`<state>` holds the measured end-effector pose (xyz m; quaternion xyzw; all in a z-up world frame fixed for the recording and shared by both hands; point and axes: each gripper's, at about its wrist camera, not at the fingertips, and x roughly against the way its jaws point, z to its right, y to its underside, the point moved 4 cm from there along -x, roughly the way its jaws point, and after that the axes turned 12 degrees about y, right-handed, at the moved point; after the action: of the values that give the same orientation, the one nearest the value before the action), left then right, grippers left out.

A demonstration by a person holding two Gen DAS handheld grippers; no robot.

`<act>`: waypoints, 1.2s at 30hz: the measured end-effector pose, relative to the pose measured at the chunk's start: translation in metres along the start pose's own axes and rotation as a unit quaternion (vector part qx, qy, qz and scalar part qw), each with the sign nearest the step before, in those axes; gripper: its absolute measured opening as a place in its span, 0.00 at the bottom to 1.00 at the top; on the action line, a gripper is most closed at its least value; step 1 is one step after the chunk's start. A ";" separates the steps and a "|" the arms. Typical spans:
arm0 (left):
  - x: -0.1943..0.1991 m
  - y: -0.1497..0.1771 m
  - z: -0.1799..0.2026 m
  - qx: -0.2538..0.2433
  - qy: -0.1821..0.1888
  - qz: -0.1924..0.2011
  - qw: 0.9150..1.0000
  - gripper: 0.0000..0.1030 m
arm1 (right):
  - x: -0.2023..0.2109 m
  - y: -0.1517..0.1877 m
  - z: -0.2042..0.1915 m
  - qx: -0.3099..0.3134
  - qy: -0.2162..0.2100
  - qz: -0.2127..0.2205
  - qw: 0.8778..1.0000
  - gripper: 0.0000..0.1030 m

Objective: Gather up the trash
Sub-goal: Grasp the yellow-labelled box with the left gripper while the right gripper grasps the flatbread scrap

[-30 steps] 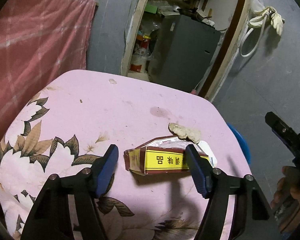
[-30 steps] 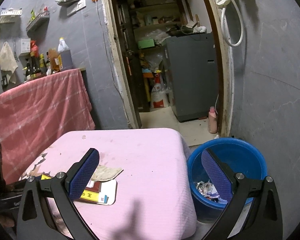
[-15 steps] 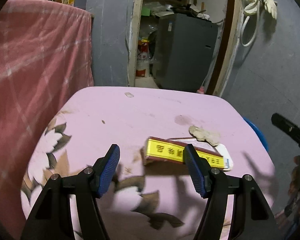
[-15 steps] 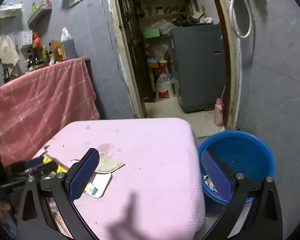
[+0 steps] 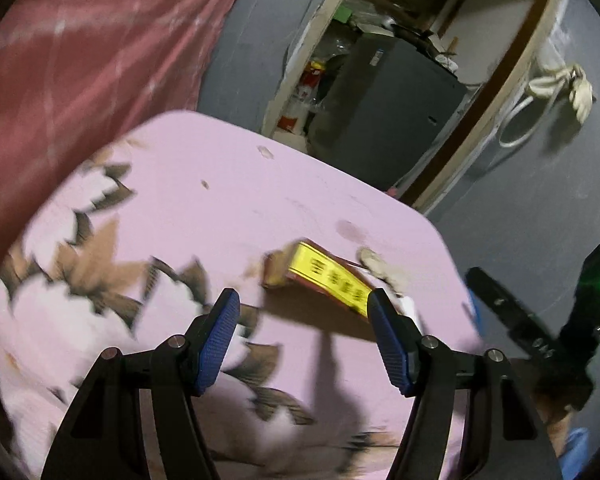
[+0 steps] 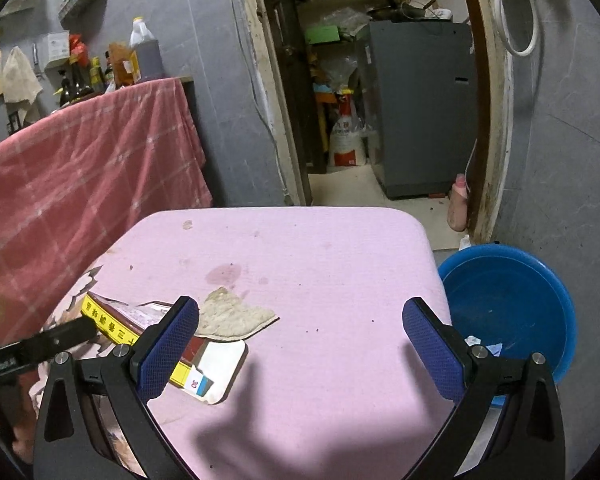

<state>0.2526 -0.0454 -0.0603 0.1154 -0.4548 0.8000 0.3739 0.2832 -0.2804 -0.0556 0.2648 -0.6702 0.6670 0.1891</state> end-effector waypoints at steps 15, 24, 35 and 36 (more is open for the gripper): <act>-0.023 -0.026 0.008 0.026 -0.012 -0.018 0.999 0.25 | -0.005 -0.001 0.012 -0.003 0.000 -0.014 1.000 0.96; -0.017 -0.049 -0.028 -0.007 -0.028 -0.080 0.996 0.28 | -0.016 0.002 -0.012 0.030 -0.027 -0.034 0.999 0.90; -0.015 -0.077 -0.056 -0.012 -0.023 -0.124 0.992 0.32 | -0.041 0.008 -0.072 0.117 -0.080 -0.080 0.987 0.67; -0.013 -0.075 -0.056 -0.009 -0.023 -0.120 0.992 0.32 | -0.042 0.010 -0.076 0.124 -0.082 -0.084 0.985 0.65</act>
<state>0.3230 0.0163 -0.0507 0.1839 -0.4534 0.7421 0.4581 0.3029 -0.2007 -0.0863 0.3952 -0.5712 0.7027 0.1543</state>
